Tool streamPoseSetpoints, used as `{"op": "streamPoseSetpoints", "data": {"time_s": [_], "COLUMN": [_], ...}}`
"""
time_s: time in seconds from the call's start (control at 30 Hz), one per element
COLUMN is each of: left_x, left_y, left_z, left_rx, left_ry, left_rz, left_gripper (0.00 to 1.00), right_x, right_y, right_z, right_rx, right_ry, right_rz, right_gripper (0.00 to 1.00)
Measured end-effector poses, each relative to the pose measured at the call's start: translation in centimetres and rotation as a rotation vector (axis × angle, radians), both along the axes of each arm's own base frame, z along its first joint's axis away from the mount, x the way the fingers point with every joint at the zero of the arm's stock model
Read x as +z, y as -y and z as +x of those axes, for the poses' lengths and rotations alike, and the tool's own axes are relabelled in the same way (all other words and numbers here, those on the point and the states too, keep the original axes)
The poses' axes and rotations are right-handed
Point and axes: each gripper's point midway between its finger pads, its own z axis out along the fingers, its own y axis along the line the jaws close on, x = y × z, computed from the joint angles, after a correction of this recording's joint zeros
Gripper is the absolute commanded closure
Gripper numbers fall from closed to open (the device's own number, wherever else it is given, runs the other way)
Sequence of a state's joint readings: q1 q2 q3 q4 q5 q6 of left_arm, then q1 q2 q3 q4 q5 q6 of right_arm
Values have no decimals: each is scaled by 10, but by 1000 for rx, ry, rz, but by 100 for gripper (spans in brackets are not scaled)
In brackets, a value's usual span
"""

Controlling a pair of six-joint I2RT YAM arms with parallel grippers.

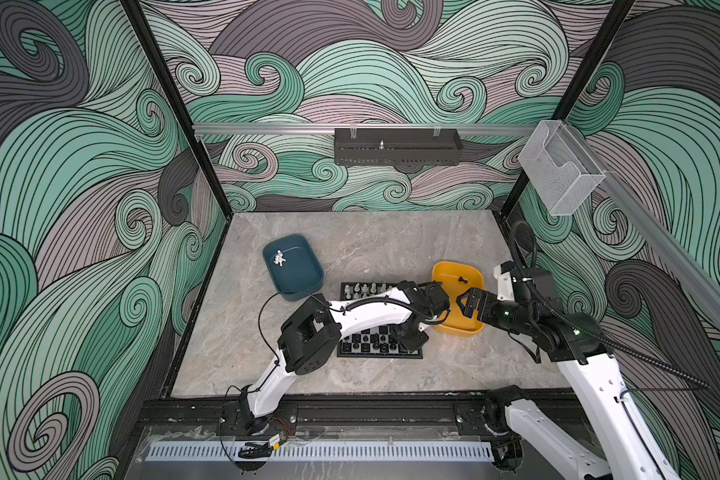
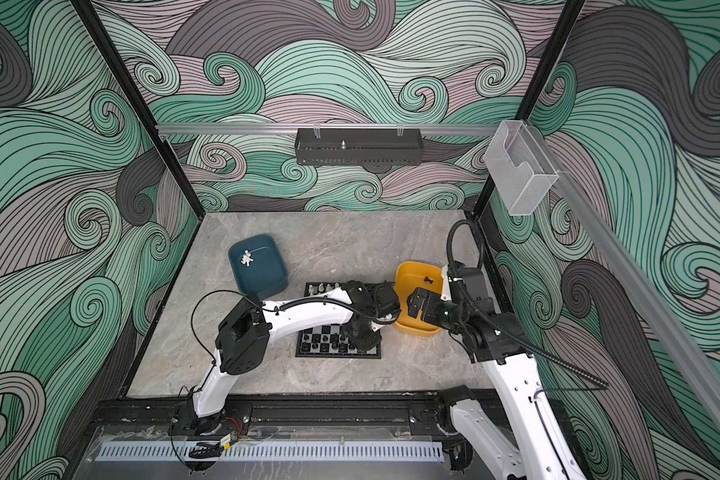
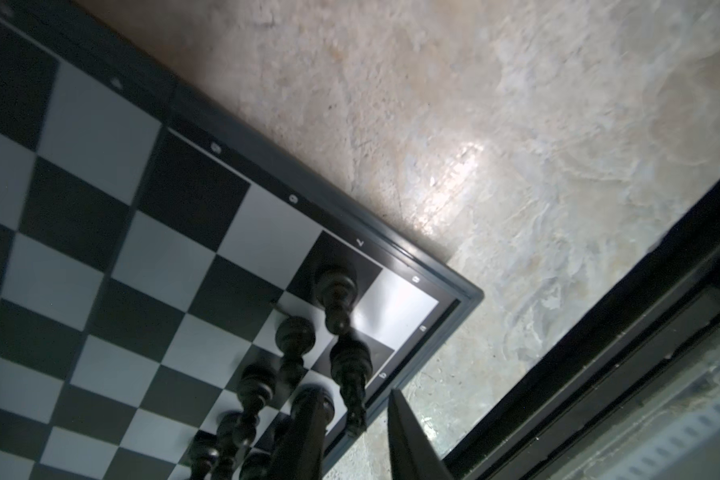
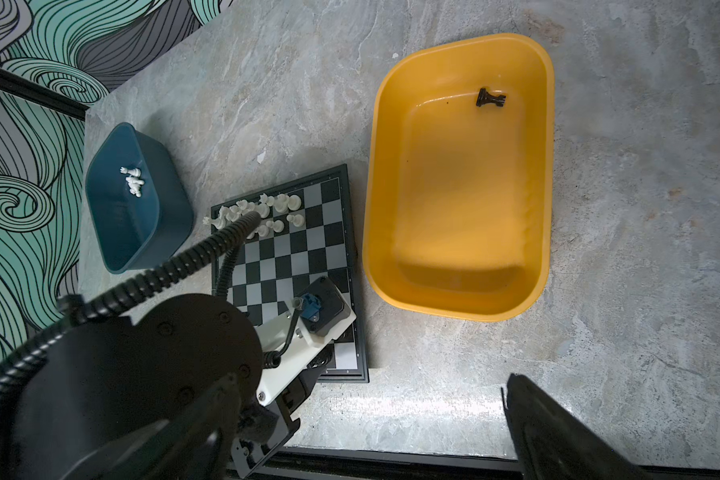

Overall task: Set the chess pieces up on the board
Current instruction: 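Raise the left gripper away while the right moves over the yellow bin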

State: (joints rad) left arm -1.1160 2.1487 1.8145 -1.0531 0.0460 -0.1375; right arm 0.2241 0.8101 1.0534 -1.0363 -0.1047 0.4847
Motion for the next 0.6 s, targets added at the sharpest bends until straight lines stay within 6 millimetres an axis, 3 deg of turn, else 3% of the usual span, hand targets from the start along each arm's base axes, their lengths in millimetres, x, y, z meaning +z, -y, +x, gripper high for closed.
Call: {"op": "streamPoseSetpoints", "data": {"time_s": [0.13,0.2,0.3,0.37,0.47,0.53,0.6], "left_x": [38,69,134,182,232,246,242], "left_y": [14,19,13,-5,-52,-89,-122], "left_z": [10,16,29,41,52,55,52], "left_rx": [26,44,93,149,236,304,361], "left_ry": [46,85,161,223,300,344,363], "left_rz": [-93,-164,-312,-440,-616,-723,-782], "left_gripper": [54,49,36,24,2,1,1], "right_x": [-2,-5,-12,-20,-40,-58,-77], "right_y": [3,8,15,19,25,29,33], "right_z": [2,5,13,22,44,62,83], "right_rx": [-9,-24,-46,-56,-62,-59,-49], "right_ry": [-7,-15,-47,-76,-141,-200,-252], "right_rz": [-14,-28,-59,-90,-158,-215,-276], "right_gripper": [0,0,0,2,5,11,17]}}
